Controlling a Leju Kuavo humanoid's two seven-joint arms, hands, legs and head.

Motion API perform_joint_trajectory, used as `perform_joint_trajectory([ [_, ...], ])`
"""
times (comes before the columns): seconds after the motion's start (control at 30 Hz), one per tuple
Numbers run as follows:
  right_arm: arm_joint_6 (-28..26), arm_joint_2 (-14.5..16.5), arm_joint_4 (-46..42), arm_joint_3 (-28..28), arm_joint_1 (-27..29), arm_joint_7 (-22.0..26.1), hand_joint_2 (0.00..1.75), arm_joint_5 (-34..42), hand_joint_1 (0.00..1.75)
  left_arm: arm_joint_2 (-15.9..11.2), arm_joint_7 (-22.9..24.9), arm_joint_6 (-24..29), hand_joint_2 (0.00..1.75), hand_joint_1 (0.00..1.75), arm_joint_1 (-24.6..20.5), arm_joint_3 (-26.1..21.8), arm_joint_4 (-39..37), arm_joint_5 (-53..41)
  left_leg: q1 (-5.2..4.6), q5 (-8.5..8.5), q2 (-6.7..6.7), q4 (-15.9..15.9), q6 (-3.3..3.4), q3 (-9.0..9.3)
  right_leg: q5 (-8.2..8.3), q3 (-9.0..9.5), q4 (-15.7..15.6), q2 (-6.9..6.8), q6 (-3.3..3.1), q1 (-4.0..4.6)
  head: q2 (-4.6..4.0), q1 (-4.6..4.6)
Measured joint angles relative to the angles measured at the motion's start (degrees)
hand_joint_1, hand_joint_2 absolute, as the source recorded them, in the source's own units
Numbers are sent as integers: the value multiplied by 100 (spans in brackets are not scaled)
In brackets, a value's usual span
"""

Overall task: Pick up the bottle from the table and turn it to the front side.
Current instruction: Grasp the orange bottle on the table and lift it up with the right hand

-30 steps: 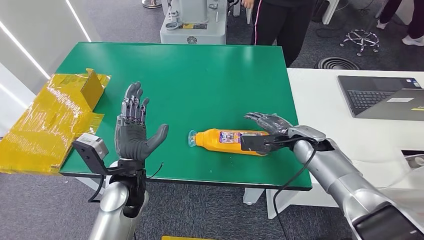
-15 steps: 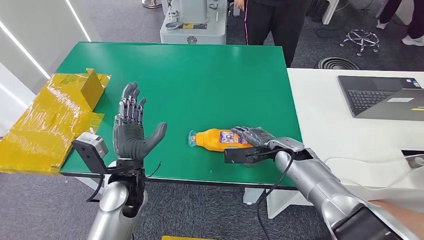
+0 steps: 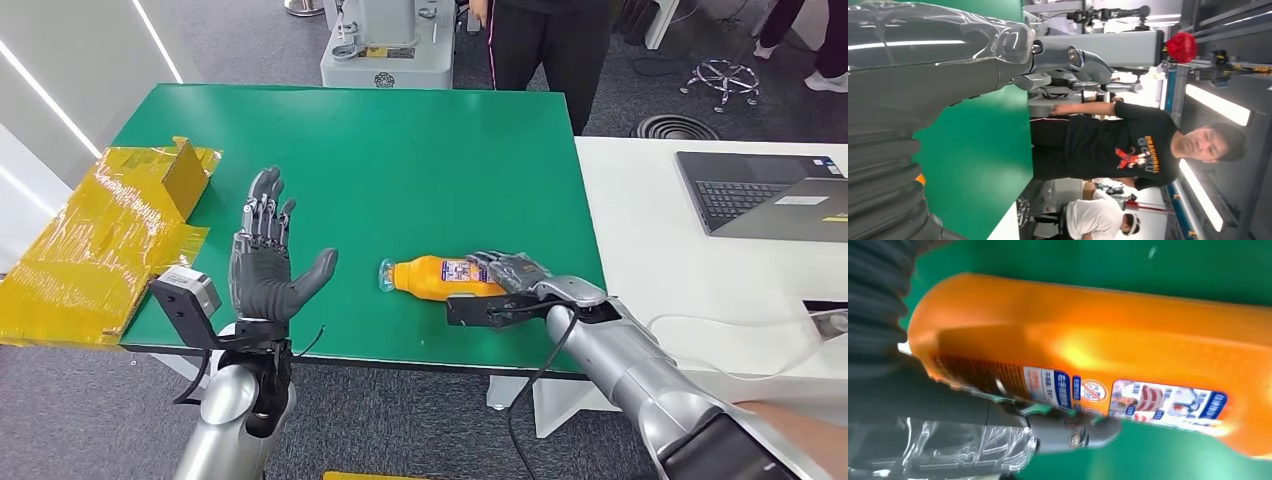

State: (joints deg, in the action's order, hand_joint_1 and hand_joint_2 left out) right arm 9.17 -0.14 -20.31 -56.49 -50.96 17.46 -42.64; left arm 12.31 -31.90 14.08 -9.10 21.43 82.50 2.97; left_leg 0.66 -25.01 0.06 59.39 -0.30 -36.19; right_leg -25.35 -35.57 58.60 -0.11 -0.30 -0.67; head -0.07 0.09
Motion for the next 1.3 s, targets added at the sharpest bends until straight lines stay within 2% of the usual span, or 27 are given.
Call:
perform_joint_trajectory([
  [0.17,-38,-23,72,-51,-49,-390,175,-190,0,3,21,-14,175,0,-2,13,-25,-30,-1,0,-1,1,0,0,0,0,-1,-1,0,-1,0,1],
  [0.43,-127,-71,145,-73,-53,-408,175,-212,2,9,34,-20,175,0,-10,16,-67,-41,0,0,1,1,0,1,0,0,-1,2,0,-1,0,-1],
  [0.57,-202,-72,149,-75,-29,-394,175,-217,138,11,46,-27,175,0,-11,16,-96,-41,0,0,1,0,0,1,0,-1,0,3,0,0,0,-1],
  [0.67,-269,-75,149,-77,-14,-349,175,-213,156,11,51,-32,175,0,-12,16,-122,-41,0,0,1,0,0,2,0,-1,0,3,0,0,0,-1],
  [0.77,-360,-84,149,-77,7,-290,175,-190,165,11,52,-34,175,0,-15,16,-141,-41,0,0,1,0,0,2,0,0,-1,3,0,0,0,0],
  [1.3,-613,-125,146,69,92,52,175,-247,175,11,65,-70,175,0,-42,16,-169,-39,0,0,2,0,0,2,0,0,0,4,0,0,0,-1],
])
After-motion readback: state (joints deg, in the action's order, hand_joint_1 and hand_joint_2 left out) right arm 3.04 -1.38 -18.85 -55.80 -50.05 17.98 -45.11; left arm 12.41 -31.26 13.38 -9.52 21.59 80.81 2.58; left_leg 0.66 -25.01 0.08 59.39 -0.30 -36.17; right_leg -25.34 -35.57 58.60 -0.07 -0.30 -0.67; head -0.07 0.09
